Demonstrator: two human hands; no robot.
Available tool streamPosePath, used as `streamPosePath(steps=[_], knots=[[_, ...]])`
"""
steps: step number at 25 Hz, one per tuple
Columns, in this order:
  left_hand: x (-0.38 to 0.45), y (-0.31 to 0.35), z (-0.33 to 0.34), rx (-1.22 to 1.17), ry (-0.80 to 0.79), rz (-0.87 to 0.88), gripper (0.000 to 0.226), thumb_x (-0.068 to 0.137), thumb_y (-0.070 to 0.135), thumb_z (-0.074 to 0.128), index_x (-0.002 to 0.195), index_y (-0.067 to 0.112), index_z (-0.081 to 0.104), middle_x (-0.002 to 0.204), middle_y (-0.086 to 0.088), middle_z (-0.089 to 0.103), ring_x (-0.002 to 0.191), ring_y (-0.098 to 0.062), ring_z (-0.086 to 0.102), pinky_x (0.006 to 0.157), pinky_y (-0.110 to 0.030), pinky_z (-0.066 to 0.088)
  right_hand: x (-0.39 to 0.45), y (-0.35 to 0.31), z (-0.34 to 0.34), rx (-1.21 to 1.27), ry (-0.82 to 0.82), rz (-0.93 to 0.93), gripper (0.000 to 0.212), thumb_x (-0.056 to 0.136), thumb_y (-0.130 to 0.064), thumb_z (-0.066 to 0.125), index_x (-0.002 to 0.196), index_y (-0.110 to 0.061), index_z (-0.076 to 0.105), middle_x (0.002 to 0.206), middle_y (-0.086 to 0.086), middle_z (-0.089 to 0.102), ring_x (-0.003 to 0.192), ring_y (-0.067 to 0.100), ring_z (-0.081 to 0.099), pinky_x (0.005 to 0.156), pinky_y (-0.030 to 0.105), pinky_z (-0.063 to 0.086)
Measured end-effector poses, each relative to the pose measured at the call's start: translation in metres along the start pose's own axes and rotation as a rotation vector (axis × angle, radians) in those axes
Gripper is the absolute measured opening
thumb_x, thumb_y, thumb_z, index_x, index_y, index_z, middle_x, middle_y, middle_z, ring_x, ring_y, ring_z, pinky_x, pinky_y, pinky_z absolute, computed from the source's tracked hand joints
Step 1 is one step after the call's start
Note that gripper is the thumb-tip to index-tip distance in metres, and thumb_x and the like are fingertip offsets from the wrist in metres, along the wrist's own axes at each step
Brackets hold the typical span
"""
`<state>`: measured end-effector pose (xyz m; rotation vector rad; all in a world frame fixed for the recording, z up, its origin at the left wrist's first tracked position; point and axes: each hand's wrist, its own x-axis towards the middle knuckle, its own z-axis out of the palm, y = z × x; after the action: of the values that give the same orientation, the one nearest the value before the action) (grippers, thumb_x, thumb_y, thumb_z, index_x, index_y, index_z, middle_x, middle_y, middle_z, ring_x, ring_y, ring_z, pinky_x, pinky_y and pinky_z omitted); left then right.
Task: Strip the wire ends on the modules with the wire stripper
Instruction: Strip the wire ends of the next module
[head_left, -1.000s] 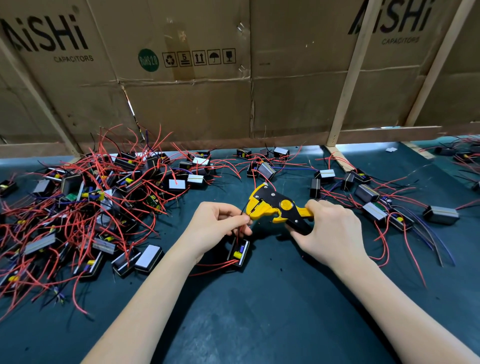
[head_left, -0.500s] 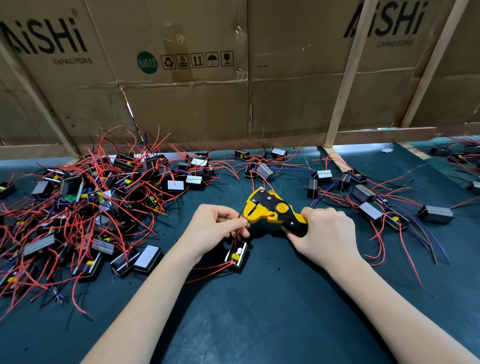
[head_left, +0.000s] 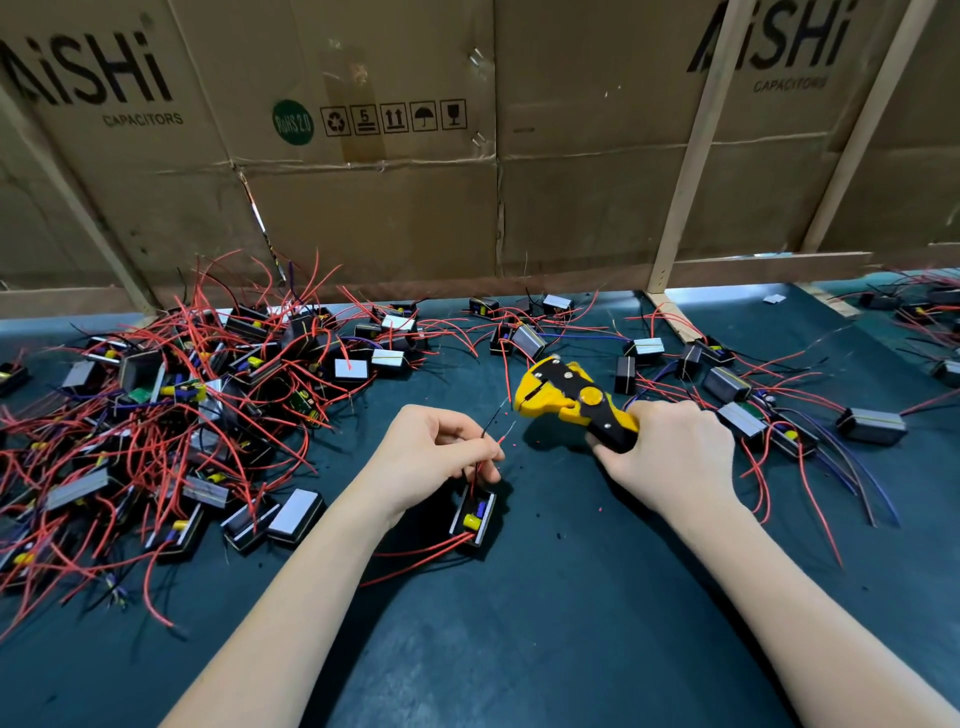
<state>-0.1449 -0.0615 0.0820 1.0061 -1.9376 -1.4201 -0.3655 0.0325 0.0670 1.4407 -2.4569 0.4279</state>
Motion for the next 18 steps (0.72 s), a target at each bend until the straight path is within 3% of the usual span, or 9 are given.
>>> streamPosePath(steps=[3, 6, 12, 18], knots=[[0.001, -0.001, -0.002, -0.001, 0.005, -0.044, 0.014, 0.083, 0.01, 0.07, 0.07, 0.006, 0.076, 0.066, -0.008, 0.073, 0.061, -0.011, 0.057, 0.053, -0.014, 0.04, 0.003, 0.015, 0.001, 0.048, 0.037, 0.039, 0.04, 0.075, -0.065, 0.062, 0.075, -0.025, 0.055, 0.083, 0.004, 0.067, 0.09, 0.03, 0.064, 0.062, 0.03, 0.038], [0.0, -0.003, -0.004, 0.004, -0.024, -0.065, 0.013, 0.086, 0.015, 0.069, 0.08, 0.006, 0.077, 0.07, -0.007, 0.075, 0.065, -0.012, 0.056, 0.054, -0.014, 0.041, -0.001, 0.009, 0.006, 0.041, 0.098, -0.021, 0.049, 0.071, -0.065, 0.064, 0.087, -0.019, 0.058, 0.084, 0.0, 0.063, 0.087, 0.028, 0.063, 0.062, 0.03, 0.04], [0.0, -0.001, 0.0, 0.011, -0.086, 0.064, 0.023, 0.096, 0.028, 0.061, 0.084, 0.017, 0.077, 0.07, -0.007, 0.074, 0.064, -0.01, 0.063, 0.056, -0.012, 0.041, -0.004, 0.002, 0.008, 0.066, 0.185, -0.116, 0.051, 0.066, -0.053, 0.075, 0.089, -0.01, 0.061, 0.084, 0.006, 0.064, 0.084, 0.032, 0.062, 0.07, 0.036, 0.042], [0.0, -0.001, 0.007, 0.039, -0.119, 0.114, 0.024, 0.099, 0.021, 0.056, 0.082, 0.014, 0.073, 0.066, -0.009, 0.072, 0.058, -0.01, 0.062, 0.057, -0.011, 0.042, -0.007, -0.002, 0.007, 0.139, 0.262, -0.147, 0.049, 0.061, -0.049, 0.081, 0.083, -0.009, 0.061, 0.077, 0.006, 0.062, 0.075, 0.033, 0.061, 0.068, 0.037, 0.046]])
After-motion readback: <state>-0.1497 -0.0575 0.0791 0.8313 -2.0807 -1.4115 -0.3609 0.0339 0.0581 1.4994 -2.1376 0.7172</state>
